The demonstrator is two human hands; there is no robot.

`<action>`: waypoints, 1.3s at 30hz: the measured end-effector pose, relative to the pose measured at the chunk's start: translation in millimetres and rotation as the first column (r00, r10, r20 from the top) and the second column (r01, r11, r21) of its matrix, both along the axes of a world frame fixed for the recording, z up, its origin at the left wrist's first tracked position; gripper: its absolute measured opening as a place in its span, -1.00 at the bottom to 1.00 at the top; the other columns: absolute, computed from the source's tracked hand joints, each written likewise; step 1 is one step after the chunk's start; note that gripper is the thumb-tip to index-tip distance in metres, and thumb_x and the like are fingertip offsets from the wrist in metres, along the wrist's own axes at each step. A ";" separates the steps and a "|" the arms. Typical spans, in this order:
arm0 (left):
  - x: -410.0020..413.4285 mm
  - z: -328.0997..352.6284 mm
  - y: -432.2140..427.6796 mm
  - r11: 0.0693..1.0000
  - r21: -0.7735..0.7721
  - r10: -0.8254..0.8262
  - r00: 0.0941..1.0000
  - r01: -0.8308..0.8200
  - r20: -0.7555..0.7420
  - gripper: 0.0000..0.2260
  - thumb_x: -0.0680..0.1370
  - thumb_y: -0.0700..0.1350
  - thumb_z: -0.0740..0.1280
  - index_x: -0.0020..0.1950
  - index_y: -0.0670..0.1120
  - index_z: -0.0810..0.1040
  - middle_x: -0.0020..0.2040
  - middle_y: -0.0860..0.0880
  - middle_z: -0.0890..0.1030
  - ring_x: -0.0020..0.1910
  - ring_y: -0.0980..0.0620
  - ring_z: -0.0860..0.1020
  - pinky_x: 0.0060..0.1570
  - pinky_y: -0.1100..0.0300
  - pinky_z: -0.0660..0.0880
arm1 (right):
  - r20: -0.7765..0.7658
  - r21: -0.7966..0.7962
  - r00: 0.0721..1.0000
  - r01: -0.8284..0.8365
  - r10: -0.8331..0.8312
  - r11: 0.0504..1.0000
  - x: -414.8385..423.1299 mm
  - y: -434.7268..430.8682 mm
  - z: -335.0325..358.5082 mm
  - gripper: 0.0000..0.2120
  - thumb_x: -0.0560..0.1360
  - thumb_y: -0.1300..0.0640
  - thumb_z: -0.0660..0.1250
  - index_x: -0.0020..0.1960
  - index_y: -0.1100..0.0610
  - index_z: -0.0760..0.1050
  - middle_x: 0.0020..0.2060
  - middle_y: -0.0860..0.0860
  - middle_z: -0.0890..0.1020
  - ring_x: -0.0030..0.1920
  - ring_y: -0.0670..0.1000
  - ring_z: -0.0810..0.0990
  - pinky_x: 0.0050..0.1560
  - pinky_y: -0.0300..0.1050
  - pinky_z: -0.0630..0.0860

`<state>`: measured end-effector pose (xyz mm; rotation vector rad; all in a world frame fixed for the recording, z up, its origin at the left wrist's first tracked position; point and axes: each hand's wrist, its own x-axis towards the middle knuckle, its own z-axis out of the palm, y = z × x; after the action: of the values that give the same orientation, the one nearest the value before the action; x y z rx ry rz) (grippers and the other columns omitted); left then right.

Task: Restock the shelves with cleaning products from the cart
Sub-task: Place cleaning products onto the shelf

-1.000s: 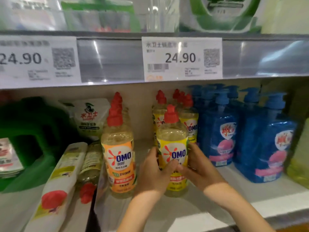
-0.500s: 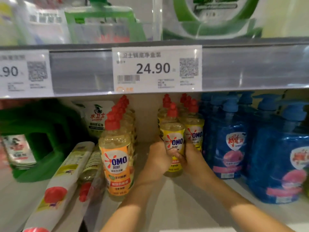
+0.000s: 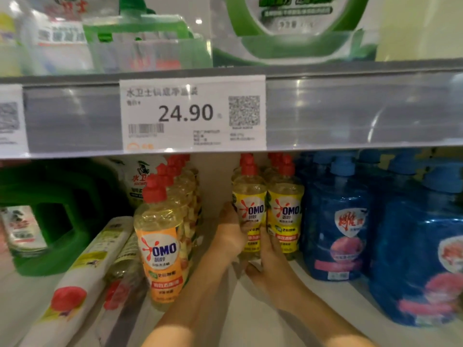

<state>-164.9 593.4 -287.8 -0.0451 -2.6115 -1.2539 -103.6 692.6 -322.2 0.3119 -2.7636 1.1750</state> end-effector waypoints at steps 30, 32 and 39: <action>257.6 -0.6 -37.2 0.863 0.505 -0.015 1.000 0.021 -0.016 -0.73 0.41 0.04 0.38 0.09 0.08 0.61 0.08 0.01 0.66 0.08 0.04 0.63 0.18 -0.01 0.53 | -0.148 -0.701 0.952 -0.291 0.267 0.651 143.0 35.9 30.1 -0.70 0.23 -0.06 0.44 -0.05 -0.02 0.63 -0.14 -0.15 0.71 -0.10 -0.18 0.66 -0.17 -0.43 0.52; 275.6 -5.4 -45.1 0.856 0.516 0.044 0.999 -0.029 -0.017 -0.71 0.40 0.05 0.37 0.10 0.05 0.61 0.07 -0.01 0.66 0.06 0.02 0.64 0.17 -0.03 0.54 | -0.151 -0.701 0.935 -0.330 0.321 0.632 153.1 23.4 27.5 -0.70 0.24 -0.05 0.43 -0.05 -0.01 0.63 -0.14 -0.12 0.71 -0.11 -0.17 0.66 -0.15 -0.40 0.53; 342.2 -10.3 -84.1 0.862 0.479 0.214 0.976 -0.166 -0.049 -0.72 0.47 -0.01 0.33 0.16 0.00 0.58 0.06 0.04 0.66 0.08 0.08 0.61 0.18 0.15 0.52 | -0.129 -0.670 0.862 -0.440 0.490 0.598 198.2 -31.0 21.7 -0.75 0.31 -0.02 0.42 -0.03 0.00 0.62 -0.14 -0.11 0.70 -0.10 -0.16 0.66 -0.14 -0.39 0.52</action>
<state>177.2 509.3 -298.1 0.2267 -2.0954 -1.7223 94.5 661.5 -300.5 0.9485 -2.0944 2.2573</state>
